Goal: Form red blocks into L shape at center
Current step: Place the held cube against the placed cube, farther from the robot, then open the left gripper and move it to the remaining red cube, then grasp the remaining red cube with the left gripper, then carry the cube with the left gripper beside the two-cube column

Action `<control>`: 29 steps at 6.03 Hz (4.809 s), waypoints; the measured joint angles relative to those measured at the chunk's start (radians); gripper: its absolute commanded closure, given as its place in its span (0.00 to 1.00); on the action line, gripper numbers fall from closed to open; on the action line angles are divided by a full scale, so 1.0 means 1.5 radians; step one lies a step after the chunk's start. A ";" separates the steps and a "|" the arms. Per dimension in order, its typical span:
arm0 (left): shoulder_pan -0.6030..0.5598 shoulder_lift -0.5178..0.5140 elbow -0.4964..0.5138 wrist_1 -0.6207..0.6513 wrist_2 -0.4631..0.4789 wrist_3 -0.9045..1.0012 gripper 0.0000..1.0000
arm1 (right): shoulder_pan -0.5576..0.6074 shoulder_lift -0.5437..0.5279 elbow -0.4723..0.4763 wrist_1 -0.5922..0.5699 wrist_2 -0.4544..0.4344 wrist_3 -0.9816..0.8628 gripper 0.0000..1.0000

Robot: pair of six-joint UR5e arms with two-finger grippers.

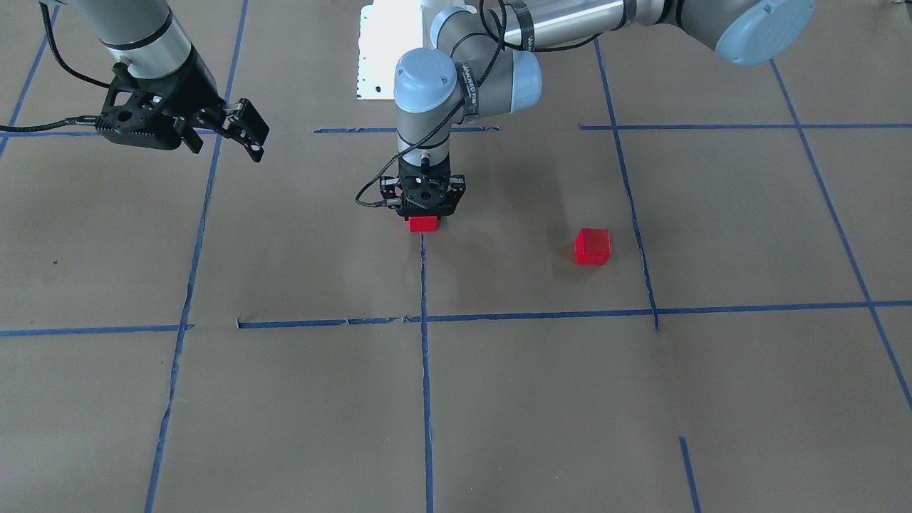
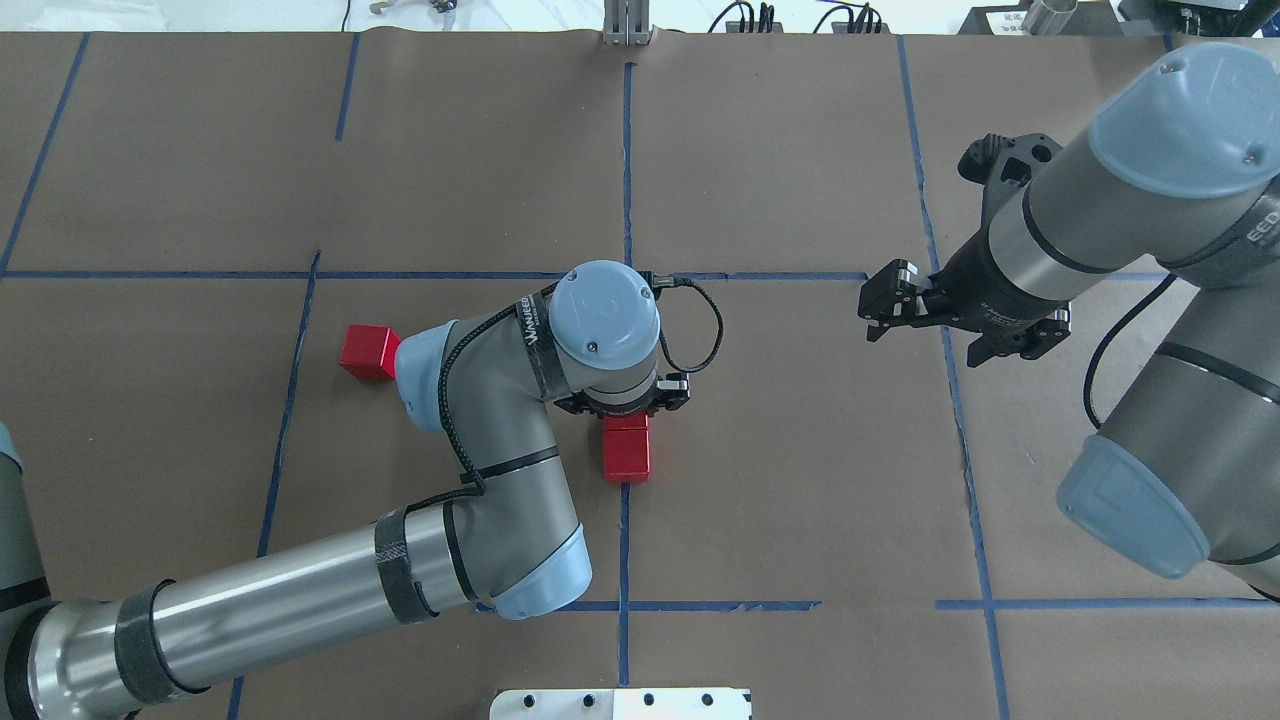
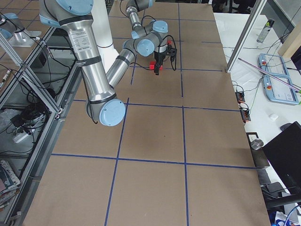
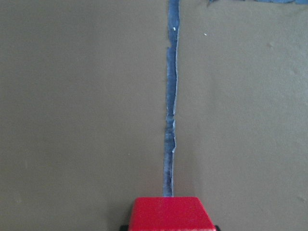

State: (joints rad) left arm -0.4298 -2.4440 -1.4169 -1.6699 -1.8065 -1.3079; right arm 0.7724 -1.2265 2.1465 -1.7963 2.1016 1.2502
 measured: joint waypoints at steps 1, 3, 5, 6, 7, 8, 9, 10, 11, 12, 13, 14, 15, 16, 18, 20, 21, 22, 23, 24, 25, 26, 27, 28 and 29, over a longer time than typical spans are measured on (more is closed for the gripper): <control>0.003 0.000 0.000 -0.001 0.008 -0.001 0.00 | 0.000 0.000 -0.001 0.000 0.000 0.000 0.00; 0.001 0.002 -0.022 0.004 0.023 -0.001 0.00 | -0.001 0.002 -0.001 0.001 0.000 0.000 0.00; -0.041 0.071 -0.120 0.016 0.021 0.028 0.00 | 0.000 0.002 0.001 0.001 0.001 0.000 0.00; -0.073 0.122 -0.170 0.017 0.017 0.072 0.00 | 0.000 0.002 0.002 0.001 0.001 0.001 0.00; -0.109 0.167 -0.197 0.015 -0.002 0.121 0.00 | 0.000 0.002 0.003 0.000 0.001 0.002 0.00; -0.142 0.215 -0.213 0.010 -0.025 0.181 0.00 | 0.000 0.002 0.003 0.000 0.001 0.003 0.00; -0.163 0.251 -0.219 0.007 -0.035 0.239 0.00 | 0.000 0.003 0.003 0.000 0.001 0.003 0.00; -0.177 0.268 -0.213 0.006 -0.043 0.278 0.00 | -0.001 0.003 0.002 0.000 0.001 0.004 0.00; -0.187 0.280 -0.204 0.003 -0.053 0.299 0.00 | -0.001 0.004 0.002 0.000 0.001 0.004 0.00; -0.192 0.292 -0.189 -0.022 -0.067 0.305 0.00 | -0.002 0.004 0.002 0.000 0.002 0.004 0.00; -0.194 0.297 -0.167 -0.054 -0.087 0.303 0.00 | -0.003 0.004 0.002 0.001 0.002 0.005 0.00; -0.194 0.300 -0.152 -0.071 -0.105 0.291 0.00 | -0.003 0.004 0.002 0.001 0.002 0.007 0.00; -0.193 0.300 -0.147 -0.077 -0.117 0.278 0.00 | -0.004 0.004 0.002 0.000 0.002 0.008 0.00; -0.193 0.301 -0.144 -0.078 -0.127 0.271 0.00 | -0.004 0.004 0.003 0.000 0.002 0.009 0.00; -0.192 0.302 -0.134 -0.078 -0.134 0.262 0.00 | -0.004 0.005 0.003 0.001 0.002 0.009 0.00; -0.190 0.302 -0.126 -0.078 -0.153 0.258 0.34 | -0.004 0.005 0.003 0.001 0.002 0.009 0.00; -0.189 0.302 -0.124 -0.078 -0.160 0.258 0.73 | -0.004 0.005 0.003 0.001 0.002 0.009 0.00; -0.188 0.302 -0.124 -0.078 -0.162 0.257 1.00 | -0.004 0.005 0.003 0.000 0.002 0.009 0.00; -0.187 0.298 -0.126 -0.078 -0.163 0.248 1.00 | -0.004 0.005 0.003 0.000 0.002 0.009 0.00; -0.187 0.283 -0.129 -0.074 -0.164 0.227 1.00 | -0.004 0.005 0.004 0.001 0.006 0.010 0.00; -0.185 0.258 -0.132 -0.069 -0.162 0.174 1.00 | -0.004 0.006 0.005 0.001 0.016 0.010 0.00; -0.182 0.232 -0.135 -0.062 -0.157 0.076 1.00 | -0.004 0.006 0.005 0.001 0.025 0.011 0.00; -0.177 0.209 -0.141 -0.043 -0.148 -0.051 1.00 | -0.003 0.006 0.006 0.001 0.028 0.011 0.00; -0.164 0.187 -0.151 -0.014 -0.133 -0.173 1.00 | -0.002 0.006 0.007 0.001 0.028 0.011 0.00; -0.138 0.174 -0.166 0.018 -0.106 -0.316 1.00 | -0.002 0.005 0.007 0.001 0.029 0.011 0.00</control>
State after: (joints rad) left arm -0.6375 -2.1831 -1.6663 -1.6431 -1.9660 -1.7814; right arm 0.7694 -1.2185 2.1576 -1.7947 2.1444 1.2667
